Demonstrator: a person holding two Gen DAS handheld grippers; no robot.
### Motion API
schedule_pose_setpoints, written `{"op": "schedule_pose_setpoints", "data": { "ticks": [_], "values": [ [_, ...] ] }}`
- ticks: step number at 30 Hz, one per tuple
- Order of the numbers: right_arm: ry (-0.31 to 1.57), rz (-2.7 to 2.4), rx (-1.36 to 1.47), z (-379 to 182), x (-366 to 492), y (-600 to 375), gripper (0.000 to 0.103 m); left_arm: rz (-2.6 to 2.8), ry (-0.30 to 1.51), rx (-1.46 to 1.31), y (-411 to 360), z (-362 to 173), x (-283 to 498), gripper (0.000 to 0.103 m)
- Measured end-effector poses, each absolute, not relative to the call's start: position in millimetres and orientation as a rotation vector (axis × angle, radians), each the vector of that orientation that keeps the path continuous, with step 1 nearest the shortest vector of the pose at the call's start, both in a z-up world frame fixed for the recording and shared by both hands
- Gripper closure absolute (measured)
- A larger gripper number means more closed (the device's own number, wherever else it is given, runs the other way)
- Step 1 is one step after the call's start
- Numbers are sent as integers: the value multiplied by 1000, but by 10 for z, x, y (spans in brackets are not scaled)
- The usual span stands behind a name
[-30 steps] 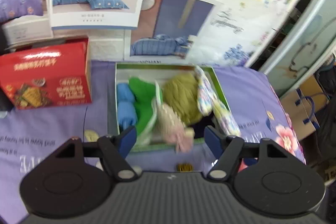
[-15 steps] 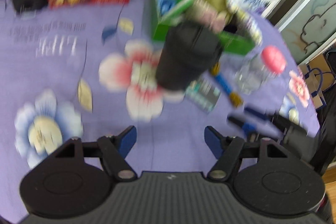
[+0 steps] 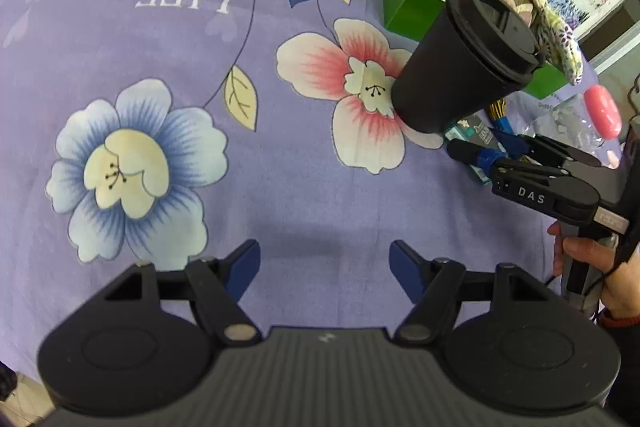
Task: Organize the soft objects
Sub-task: 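Move the left tool to the card box while the right tool approaches the rope bundle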
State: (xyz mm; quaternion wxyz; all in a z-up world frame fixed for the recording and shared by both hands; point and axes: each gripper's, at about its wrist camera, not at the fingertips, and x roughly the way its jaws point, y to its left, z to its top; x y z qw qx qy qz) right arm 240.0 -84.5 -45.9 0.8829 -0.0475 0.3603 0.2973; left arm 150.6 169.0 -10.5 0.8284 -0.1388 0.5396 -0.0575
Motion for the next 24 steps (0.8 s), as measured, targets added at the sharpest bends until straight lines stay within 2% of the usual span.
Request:
{"op": "schedule_pose_setpoints", "data": {
  "ticks": [10, 17, 24],
  "values": [
    [816, 859, 103, -354, 1712, -706, 62, -137, 1112, -219, 1513, -17, 1479, 31],
    [599, 525, 139, -38, 1395, -1225, 61, -185, 1096, -174, 1349, 13, 1466, 31],
    [619, 346, 15, -271, 1528, -1369, 61, -202, 1109, -161, 1288, -65, 1497, 31]
  ]
}}
